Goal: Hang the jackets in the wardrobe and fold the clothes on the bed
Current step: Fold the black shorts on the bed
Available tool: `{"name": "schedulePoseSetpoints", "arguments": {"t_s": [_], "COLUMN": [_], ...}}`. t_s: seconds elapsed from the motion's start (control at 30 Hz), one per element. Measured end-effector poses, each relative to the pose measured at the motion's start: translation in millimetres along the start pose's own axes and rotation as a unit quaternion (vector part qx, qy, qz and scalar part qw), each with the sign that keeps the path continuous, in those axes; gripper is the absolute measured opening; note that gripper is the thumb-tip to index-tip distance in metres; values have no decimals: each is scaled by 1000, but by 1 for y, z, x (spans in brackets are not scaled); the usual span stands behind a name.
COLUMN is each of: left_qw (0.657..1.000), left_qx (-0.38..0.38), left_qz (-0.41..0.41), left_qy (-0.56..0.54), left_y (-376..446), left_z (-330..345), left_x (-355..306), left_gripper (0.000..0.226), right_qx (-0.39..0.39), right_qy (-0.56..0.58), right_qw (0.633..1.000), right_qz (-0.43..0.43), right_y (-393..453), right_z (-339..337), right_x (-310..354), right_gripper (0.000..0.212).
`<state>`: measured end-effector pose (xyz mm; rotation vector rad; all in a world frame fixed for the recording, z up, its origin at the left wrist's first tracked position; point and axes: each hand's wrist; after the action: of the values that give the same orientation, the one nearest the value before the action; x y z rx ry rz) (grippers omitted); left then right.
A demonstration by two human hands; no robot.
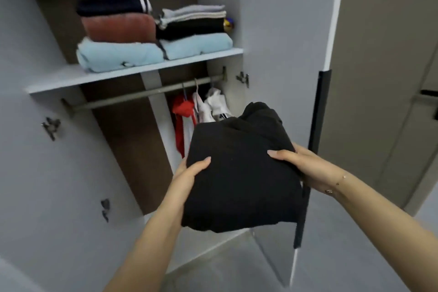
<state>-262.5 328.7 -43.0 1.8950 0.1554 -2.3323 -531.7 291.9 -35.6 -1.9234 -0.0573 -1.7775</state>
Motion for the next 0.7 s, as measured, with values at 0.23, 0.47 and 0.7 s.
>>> {"name": "schedulePoseSetpoints", "arguments": {"t_s": [0.23, 0.47, 0.7], "left_qw": [988, 954, 949], "left_qx": [-56, -104, -128], "left_qz": [141, 258, 236], "left_qy": [40, 114, 167], "left_y": [90, 164, 259], "left_z": [-13, -37, -86], "left_x": [-126, -286, -427], "left_gripper": [51, 37, 29], "right_qx": [57, 158, 131], "right_qy": [23, 37, 23], "right_qw": [992, 971, 958], "right_qz": [-113, -173, -255], "right_y": [88, 157, 243], "right_z": [14, 46, 109], "right_x": [151, 322, 489], "right_gripper": [51, 31, 14]}}
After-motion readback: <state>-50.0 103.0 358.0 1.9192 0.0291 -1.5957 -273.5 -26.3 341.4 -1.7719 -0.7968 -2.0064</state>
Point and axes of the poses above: each hand's wrist, its own y-axis towards the middle knuckle, its own z-axis out of the palm, x = y × z, and after that the axes turned 13 degrees about z, right-handed
